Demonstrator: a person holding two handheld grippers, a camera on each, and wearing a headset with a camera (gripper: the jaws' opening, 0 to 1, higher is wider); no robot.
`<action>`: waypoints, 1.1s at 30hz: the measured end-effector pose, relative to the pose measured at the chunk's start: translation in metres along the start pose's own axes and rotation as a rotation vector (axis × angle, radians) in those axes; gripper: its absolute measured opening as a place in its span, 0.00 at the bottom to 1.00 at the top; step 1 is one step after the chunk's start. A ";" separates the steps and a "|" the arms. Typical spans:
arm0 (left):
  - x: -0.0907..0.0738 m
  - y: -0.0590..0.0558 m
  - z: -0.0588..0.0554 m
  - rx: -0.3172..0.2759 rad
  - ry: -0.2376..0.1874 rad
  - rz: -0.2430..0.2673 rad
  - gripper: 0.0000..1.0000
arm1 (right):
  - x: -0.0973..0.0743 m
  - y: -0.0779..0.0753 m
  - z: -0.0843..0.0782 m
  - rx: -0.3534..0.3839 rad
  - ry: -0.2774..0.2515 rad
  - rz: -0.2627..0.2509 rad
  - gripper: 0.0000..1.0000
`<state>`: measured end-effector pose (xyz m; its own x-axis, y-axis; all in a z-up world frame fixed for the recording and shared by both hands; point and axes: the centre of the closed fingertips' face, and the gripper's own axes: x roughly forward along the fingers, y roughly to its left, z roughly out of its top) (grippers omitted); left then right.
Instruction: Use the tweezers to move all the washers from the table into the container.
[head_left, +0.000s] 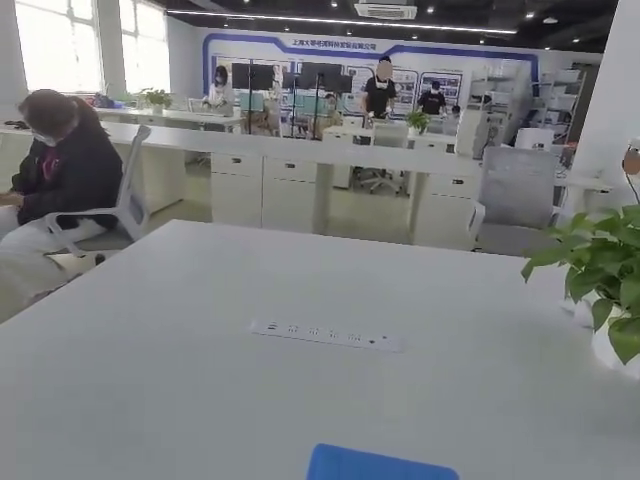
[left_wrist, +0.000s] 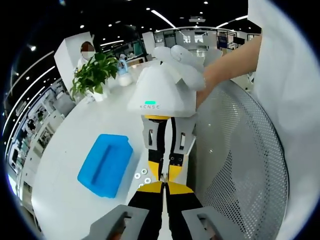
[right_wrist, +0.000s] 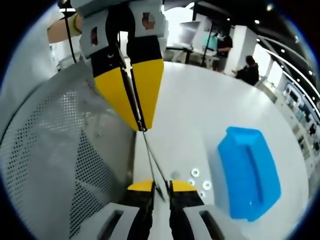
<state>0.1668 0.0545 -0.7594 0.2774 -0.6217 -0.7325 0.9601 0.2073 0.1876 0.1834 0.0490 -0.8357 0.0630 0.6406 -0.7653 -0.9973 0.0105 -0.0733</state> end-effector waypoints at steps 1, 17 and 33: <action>-0.001 0.001 0.001 0.003 0.003 0.003 0.00 | 0.001 -0.002 0.002 0.006 -0.010 -0.005 0.08; -0.006 0.021 -0.001 0.064 0.054 0.013 0.00 | 0.015 -0.015 0.021 0.086 -0.110 -0.002 0.08; 0.004 0.036 0.004 0.048 0.082 -0.125 0.00 | 0.013 -0.018 0.028 0.188 -0.151 0.036 0.13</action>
<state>0.2024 0.0561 -0.7532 0.1534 -0.5761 -0.8028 0.9882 0.0945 0.1210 0.2008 0.0785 -0.8262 0.0346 0.7508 -0.6596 -0.9893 0.1193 0.0839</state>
